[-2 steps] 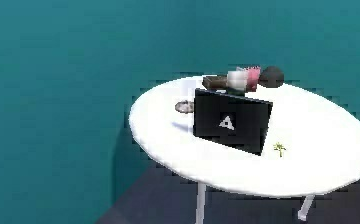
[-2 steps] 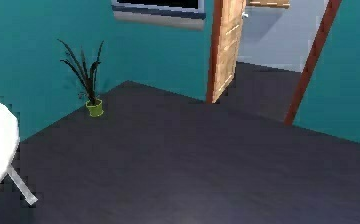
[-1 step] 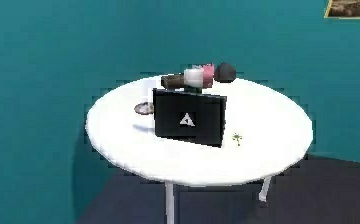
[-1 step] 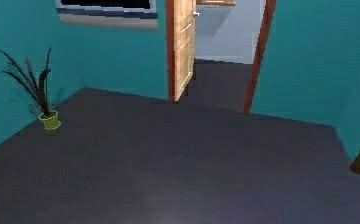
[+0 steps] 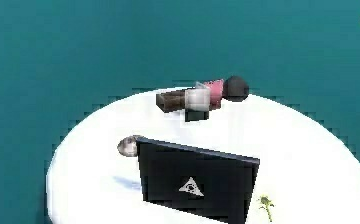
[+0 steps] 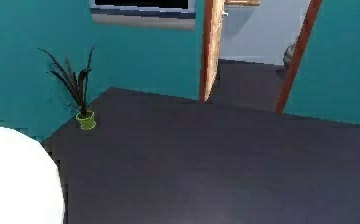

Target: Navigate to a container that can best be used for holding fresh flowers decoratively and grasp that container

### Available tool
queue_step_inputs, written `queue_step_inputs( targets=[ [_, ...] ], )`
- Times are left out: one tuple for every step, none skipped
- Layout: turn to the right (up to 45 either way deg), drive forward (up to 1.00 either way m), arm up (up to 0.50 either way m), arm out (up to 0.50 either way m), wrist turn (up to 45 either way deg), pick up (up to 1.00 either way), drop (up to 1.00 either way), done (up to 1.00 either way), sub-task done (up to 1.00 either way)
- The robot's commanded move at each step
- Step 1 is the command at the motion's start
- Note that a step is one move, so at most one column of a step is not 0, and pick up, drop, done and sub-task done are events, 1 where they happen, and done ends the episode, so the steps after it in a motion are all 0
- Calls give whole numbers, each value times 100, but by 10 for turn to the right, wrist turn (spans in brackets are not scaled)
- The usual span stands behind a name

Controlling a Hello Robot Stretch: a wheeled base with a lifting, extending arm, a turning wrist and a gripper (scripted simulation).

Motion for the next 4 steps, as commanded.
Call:
queue_step_inputs(
  targets=[
    [-450,0,0,0,0,0,0,0,0],
    [-450,0,0,0,0,0,0,0,0],
    [-120,0,0,0,0,0,0,0,0],
    [0,0,50,0,0,0,0,0,0]
  ],
)
